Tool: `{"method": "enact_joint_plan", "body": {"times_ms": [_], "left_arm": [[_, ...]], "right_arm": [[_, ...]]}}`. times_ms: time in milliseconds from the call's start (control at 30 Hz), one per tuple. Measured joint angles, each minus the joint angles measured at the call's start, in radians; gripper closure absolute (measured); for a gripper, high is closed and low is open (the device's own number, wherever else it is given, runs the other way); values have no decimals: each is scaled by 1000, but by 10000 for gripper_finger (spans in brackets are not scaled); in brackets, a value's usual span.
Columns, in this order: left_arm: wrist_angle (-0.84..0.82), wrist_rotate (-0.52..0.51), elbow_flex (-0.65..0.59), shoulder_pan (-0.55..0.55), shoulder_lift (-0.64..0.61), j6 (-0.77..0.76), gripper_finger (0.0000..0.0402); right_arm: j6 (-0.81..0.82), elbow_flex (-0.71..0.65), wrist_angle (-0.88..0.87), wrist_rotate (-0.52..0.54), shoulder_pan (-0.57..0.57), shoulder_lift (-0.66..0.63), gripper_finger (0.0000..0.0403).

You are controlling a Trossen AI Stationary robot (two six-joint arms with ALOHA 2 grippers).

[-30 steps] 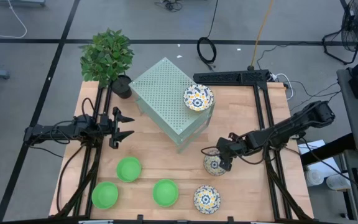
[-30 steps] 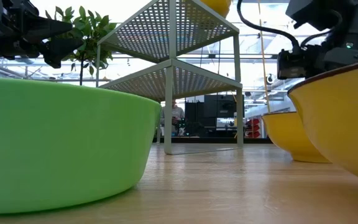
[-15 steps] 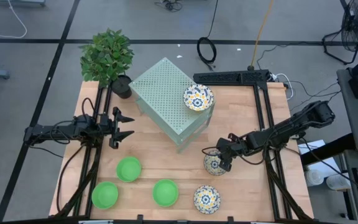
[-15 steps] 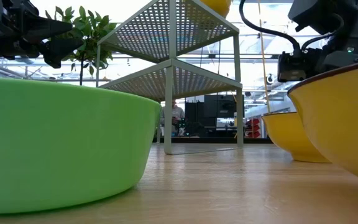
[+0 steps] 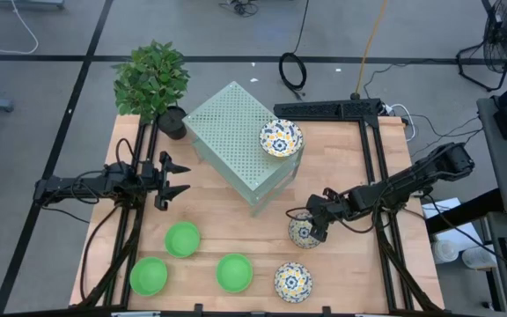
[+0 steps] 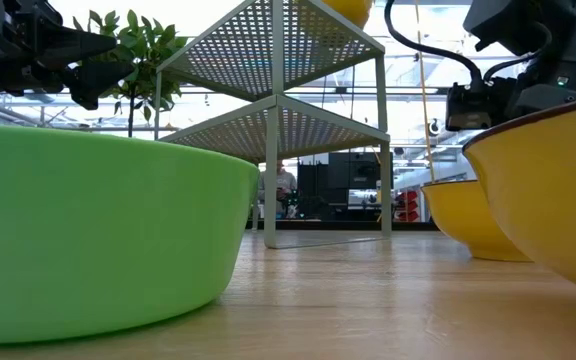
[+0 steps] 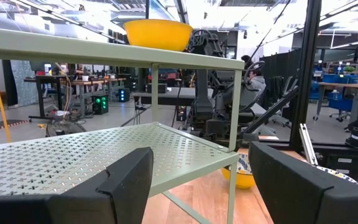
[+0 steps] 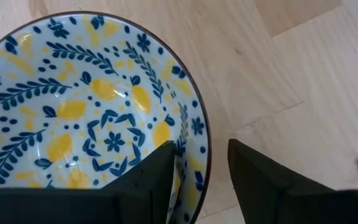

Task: Pick & Place Mini bowls
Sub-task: Stack the bottom yellow patterned bowl on the yellow patterned bowl on the shelf

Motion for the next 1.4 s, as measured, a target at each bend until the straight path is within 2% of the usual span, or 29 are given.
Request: {"method": "enact_joint_plan", "body": {"times_ms": [167,533,700,767,900,967,1133,1233,1400], "left_arm": [[0,0,0,0,0,0,133],[0,0,0,0,0,0,133],[0,0,0,0,0,0,133],[0,0,0,0,0,0,133],[0,0,0,0,0,0,133],[0,0,0,0,0,0,133],[0,0,0,0,0,0,133],[0,0,0,0,0,0,133],[0,0,0,0,0,0,133]], "right_arm": [[-11,0,-4,-21,0,-35,261],[-56,0,22,-27,-4,-269,261],[-166,0,247,-40,47,-349,261],[-218,0,392,-86,87,-355,261],[-338,2,657,-137,207,-307,261],[-409,27,684,-129,266,-264,261],[-501,214,519,-4,380,-103,261],[-527,388,313,46,420,17,261],[-494,655,-63,53,450,221,261]]}}
